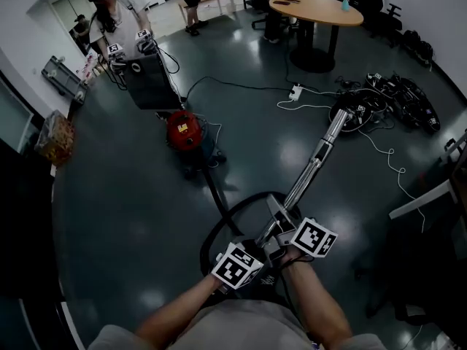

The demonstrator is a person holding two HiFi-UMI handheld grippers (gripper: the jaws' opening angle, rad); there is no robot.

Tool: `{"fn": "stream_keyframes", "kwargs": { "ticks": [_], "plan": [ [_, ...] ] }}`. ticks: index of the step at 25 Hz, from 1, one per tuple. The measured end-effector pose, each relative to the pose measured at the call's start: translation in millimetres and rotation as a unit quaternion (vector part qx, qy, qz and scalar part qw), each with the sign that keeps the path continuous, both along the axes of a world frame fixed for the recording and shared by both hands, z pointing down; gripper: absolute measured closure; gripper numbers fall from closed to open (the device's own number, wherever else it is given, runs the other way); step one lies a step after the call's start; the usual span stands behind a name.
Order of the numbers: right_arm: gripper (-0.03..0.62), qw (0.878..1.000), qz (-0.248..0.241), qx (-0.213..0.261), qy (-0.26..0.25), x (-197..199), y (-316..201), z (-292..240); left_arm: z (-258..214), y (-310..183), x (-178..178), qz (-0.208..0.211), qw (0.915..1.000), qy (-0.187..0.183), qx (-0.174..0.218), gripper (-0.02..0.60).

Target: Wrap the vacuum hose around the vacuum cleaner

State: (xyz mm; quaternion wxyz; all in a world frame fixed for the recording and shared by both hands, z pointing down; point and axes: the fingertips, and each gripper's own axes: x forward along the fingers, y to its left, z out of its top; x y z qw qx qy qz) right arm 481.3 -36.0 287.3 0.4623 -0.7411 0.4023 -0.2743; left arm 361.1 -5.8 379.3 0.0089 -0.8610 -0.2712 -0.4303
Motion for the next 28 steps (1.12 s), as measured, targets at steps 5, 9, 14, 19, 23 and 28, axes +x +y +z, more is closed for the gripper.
{"fn": "stream_keyframes", "kwargs": {
  "ticks": [5,9,14,19,23,28],
  "plan": [
    [0.491,1.0,-0.01,0.011,0.026,6.5,5.5,-17.8,-10.8,6.2,7.7,0.029,0.9992,0.024,0.013,0.434],
    [0.491,0.999,-0.006,0.007,0.037,12.9,12.3,-29.0,-20.6,12.2,10.9,0.078,0.9958,0.044,0.02,0.4],
    [0.493,0.999,0.005,0.004,0.04,26.9,8.8,-39.7,-35.9,-1.1,15.6,0.126,0.9909,0.048,-0.002,0.347],
    [0.493,0.998,0.036,-0.016,0.043,36.1,3.5,-46.5,-50.3,-21.1,16.8,0.174,0.9825,0.064,-0.009,0.347],
    [0.493,0.996,0.068,-0.031,0.042,44.4,3.2,-48.3,-59.5,-35.5,22.3,0.203,0.9762,0.075,-0.013,0.347],
    [0.493,0.992,0.106,-0.049,0.038,60.5,6.3,-45.4,-70.5,-58.6,38.0,0.213,0.9736,0.078,-0.026,0.347]
  ]
}}
